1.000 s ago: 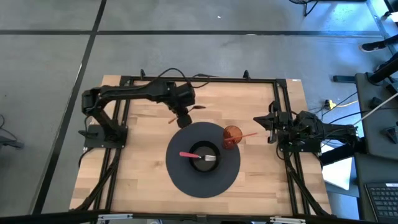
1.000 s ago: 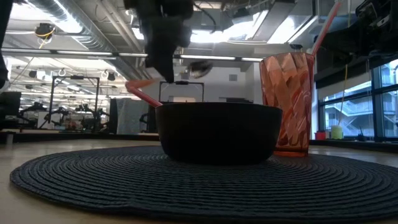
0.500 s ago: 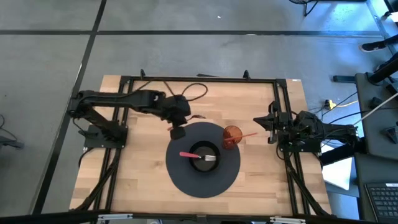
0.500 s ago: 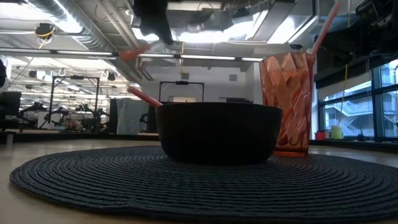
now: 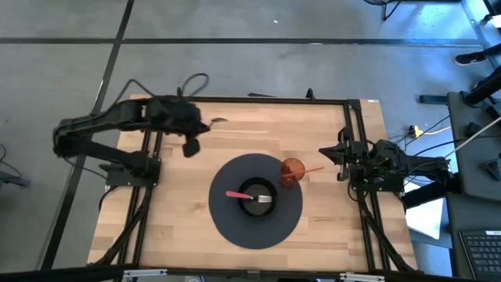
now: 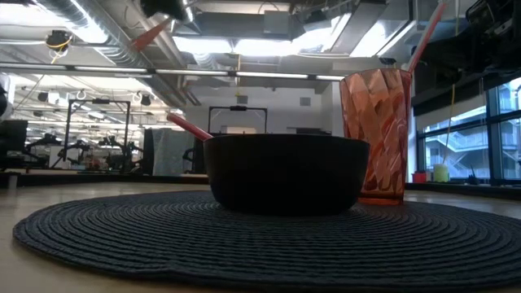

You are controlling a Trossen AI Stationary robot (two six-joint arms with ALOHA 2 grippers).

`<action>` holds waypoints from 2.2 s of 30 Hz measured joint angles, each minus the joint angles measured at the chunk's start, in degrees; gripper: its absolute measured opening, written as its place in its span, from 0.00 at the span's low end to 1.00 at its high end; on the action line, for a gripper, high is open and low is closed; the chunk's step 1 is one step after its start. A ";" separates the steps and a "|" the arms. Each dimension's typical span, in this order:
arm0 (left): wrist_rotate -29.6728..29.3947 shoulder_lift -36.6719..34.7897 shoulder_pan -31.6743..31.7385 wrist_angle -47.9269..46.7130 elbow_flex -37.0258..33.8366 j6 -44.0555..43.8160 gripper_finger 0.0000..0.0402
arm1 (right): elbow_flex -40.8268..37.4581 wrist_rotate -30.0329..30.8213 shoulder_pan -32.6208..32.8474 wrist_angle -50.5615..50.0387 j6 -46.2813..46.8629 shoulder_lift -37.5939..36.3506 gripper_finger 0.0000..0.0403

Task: Pick & Place Utensil
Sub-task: Put the orange spoon into the black bowl

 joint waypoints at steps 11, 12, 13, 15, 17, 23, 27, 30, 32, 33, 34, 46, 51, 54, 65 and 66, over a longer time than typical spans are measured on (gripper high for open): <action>21.44 -14.36 14.42 18.91 -24.42 2.24 0.01 | 0.00 0.00 0.00 0.00 -1.31 0.00 0.01; 24.40 -14.88 15.28 23.83 -27.58 1.61 0.01 | 0.00 -0.01 0.00 0.00 -1.29 0.00 0.01; 27.50 -15.36 15.91 29.77 -30.88 0.76 0.01 | 0.00 -0.01 0.00 0.00 -1.21 0.02 0.01; 30.79 -16.29 16.27 42.65 -37.16 -1.69 0.01 | 0.00 -0.12 0.00 0.00 -1.03 0.00 0.01; 31.53 -16.98 15.80 55.39 -43.24 -5.07 0.01 | 0.00 -1.51 0.00 0.00 -0.94 0.00 0.01; 23.63 -16.39 14.08 86.56 -56.19 -14.16 0.01 | 0.00 -6.13 0.00 0.00 -1.09 0.01 0.01; 16.60 -14.23 10.36 100.05 -61.97 -14.92 0.01 | 0.00 -6.05 0.01 -0.04 -2.33 0.01 0.01; 11.86 -13.39 8.34 103.43 -64.30 -13.97 0.01 | 0.00 -6.05 0.01 -0.01 -2.44 0.01 0.01; 10.55 -13.35 7.91 103.98 -64.89 -14.11 0.01 | 0.00 -6.04 0.00 -0.02 -2.62 0.02 0.01; 10.26 -13.35 7.72 104.05 -64.96 -14.28 0.01 | 0.00 -6.05 0.00 0.00 -2.62 0.02 0.01; 10.24 -13.35 7.57 104.10 -65.01 -14.58 0.01 | 0.00 -6.05 0.00 0.00 -2.62 0.00 0.01; 8.76 -13.35 5.08 103.53 -65.01 -15.46 0.01 | 0.00 -6.05 0.00 -0.02 -2.21 0.00 0.01; 8.67 -12.97 4.65 103.48 -65.01 -19.65 0.01 | 0.00 -6.05 0.01 0.06 -0.84 0.02 0.01; 8.69 -12.57 3.11 103.44 -65.01 -23.25 0.01 | 0.00 -6.24 0.02 0.09 -0.66 0.00 0.01; 4.03 -9.10 -6.54 103.24 -65.01 -32.32 0.01 | 0.00 -6.46 0.02 3.50 -1.26 0.00 0.01; 3.76 -8.67 -7.61 103.23 -65.01 -33.16 0.01 | 0.00 -6.46 0.01 3.46 -1.71 0.02 0.01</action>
